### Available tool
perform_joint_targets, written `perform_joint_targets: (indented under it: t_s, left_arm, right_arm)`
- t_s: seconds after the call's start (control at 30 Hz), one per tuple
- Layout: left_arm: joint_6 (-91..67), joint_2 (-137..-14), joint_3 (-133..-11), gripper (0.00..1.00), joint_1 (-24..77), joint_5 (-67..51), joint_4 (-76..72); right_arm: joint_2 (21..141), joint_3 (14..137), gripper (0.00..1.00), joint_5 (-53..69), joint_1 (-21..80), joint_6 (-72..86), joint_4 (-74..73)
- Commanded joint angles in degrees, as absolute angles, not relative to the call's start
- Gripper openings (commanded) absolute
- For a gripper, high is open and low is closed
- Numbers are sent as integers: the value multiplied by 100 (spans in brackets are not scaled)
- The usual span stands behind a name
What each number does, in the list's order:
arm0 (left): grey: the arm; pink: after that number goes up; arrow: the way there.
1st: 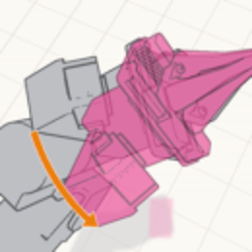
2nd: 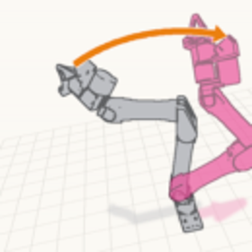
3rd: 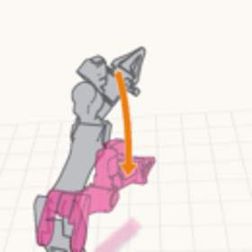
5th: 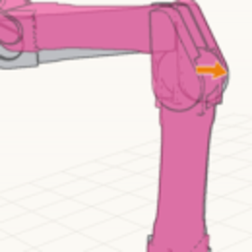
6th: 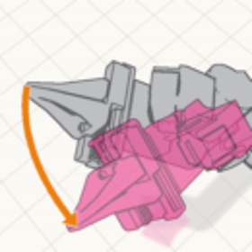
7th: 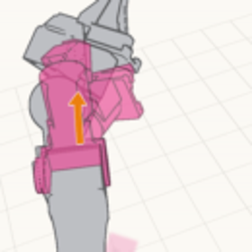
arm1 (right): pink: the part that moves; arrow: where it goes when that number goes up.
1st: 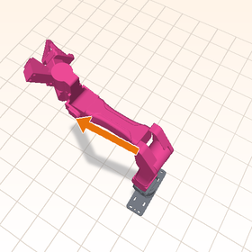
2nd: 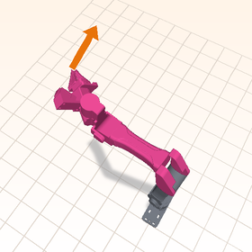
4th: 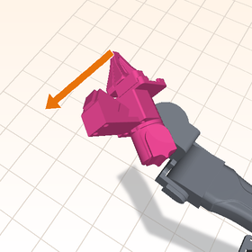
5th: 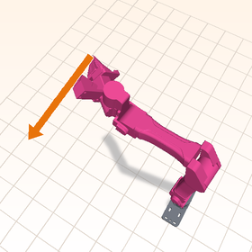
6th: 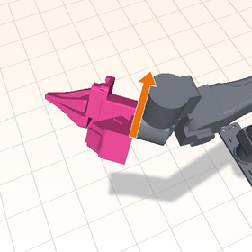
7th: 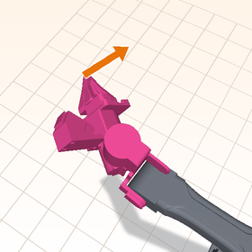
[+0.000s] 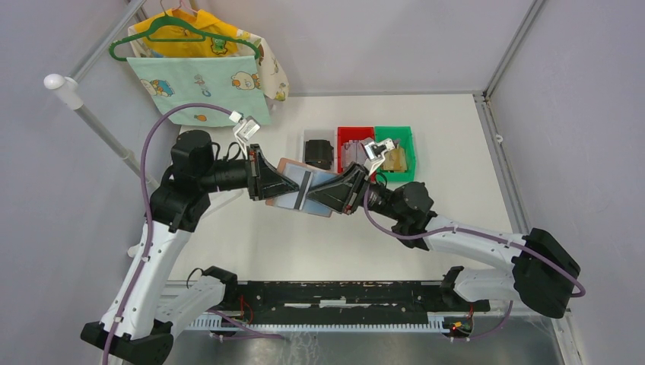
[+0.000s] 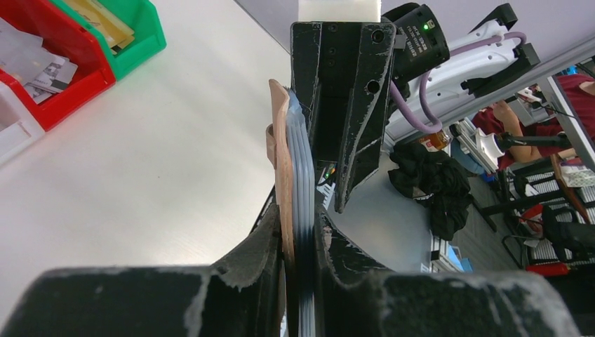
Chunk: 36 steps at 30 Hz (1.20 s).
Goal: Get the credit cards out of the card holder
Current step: Remove the credit card from the card holder.
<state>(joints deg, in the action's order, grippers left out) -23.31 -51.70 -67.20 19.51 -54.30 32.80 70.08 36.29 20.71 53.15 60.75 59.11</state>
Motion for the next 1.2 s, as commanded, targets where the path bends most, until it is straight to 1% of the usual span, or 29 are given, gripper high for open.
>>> perform_joint_targets:
  t_s: [0.0, 0.1, 0.2, 0.23, 0.3, 0.4, 0.5, 0.53, 0.6, 0.63, 0.77, 1.0, 1.07, 1.17]
  left_arm:
    - [-2563, -5072, -6703, 21, 1973, -5489, 2953]
    - [-2543, -5087, -6681, 23, 1975, -5458, 2990]
    - [-2485, -5106, -6688, 26, 1975, -5469, 3031]
    - [-2472, -5104, -6688, 27, 1971, -5482, 3035]
    - [-2453, -5095, -6681, 30, 1979, -5524, 3042]
    - [-2440, -5106, -6680, 31, 1977, -5565, 3041]
    - [-2402, -5089, -6664, 32, 1976, -5627, 3041]
    - [-2389, -5076, -6662, 32, 1973, -5691, 3041]
    - [-2367, -5051, -6670, 33, 1977, -5892, 3036]
    - [-2357, -5041, -6671, 34, 1976, -6012, 3028]
    - [-2446, -5030, -6700, 35, 1970, -6531, 2876]
    - [-2440, -5084, -6849, 35, 1977, -6882, 2949]
    - [-2365, -5082, -6873, 33, 1977, -6937, 3010]
    - [-2314, -5087, -6877, 28, 1973, -6891, 3056]
  right_arm:
    - [7164, 4027, 31, 1929, 5366, 5880, 5726]
    - [7240, 4175, 31, 1795, 5420, 5730, 5379]
    - [7269, 4305, 24, 1631, 5457, 5584, 5026]
    - [7277, 4315, 23, 1560, 5470, 5573, 4991]
    - [7306, 4366, 25, 1441, 5491, 5555, 4952]
    - [7364, 4480, 25, 1318, 5535, 5549, 4857]
    - [7396, 4476, 17, 1259, 5557, 5647, 5007]
    - [7377, 4426, 13, 1241, 5554, 5685, 5111]
    - [7316, 4251, 2, 1209, 5557, 5769, 5404]
    - [7272, 4121, 0, 1184, 5555, 5806, 5609]
    - [7152, 3734, 0, 1143, 5545, 5932, 6034]
    - [6884, 3235, 0, 1095, 5534, 5997, 6446]
    - [6790, 3138, 0, 1065, 5537, 5984, 6497]
    - [6715, 3103, 0, 1101, 5533, 5983, 6550]
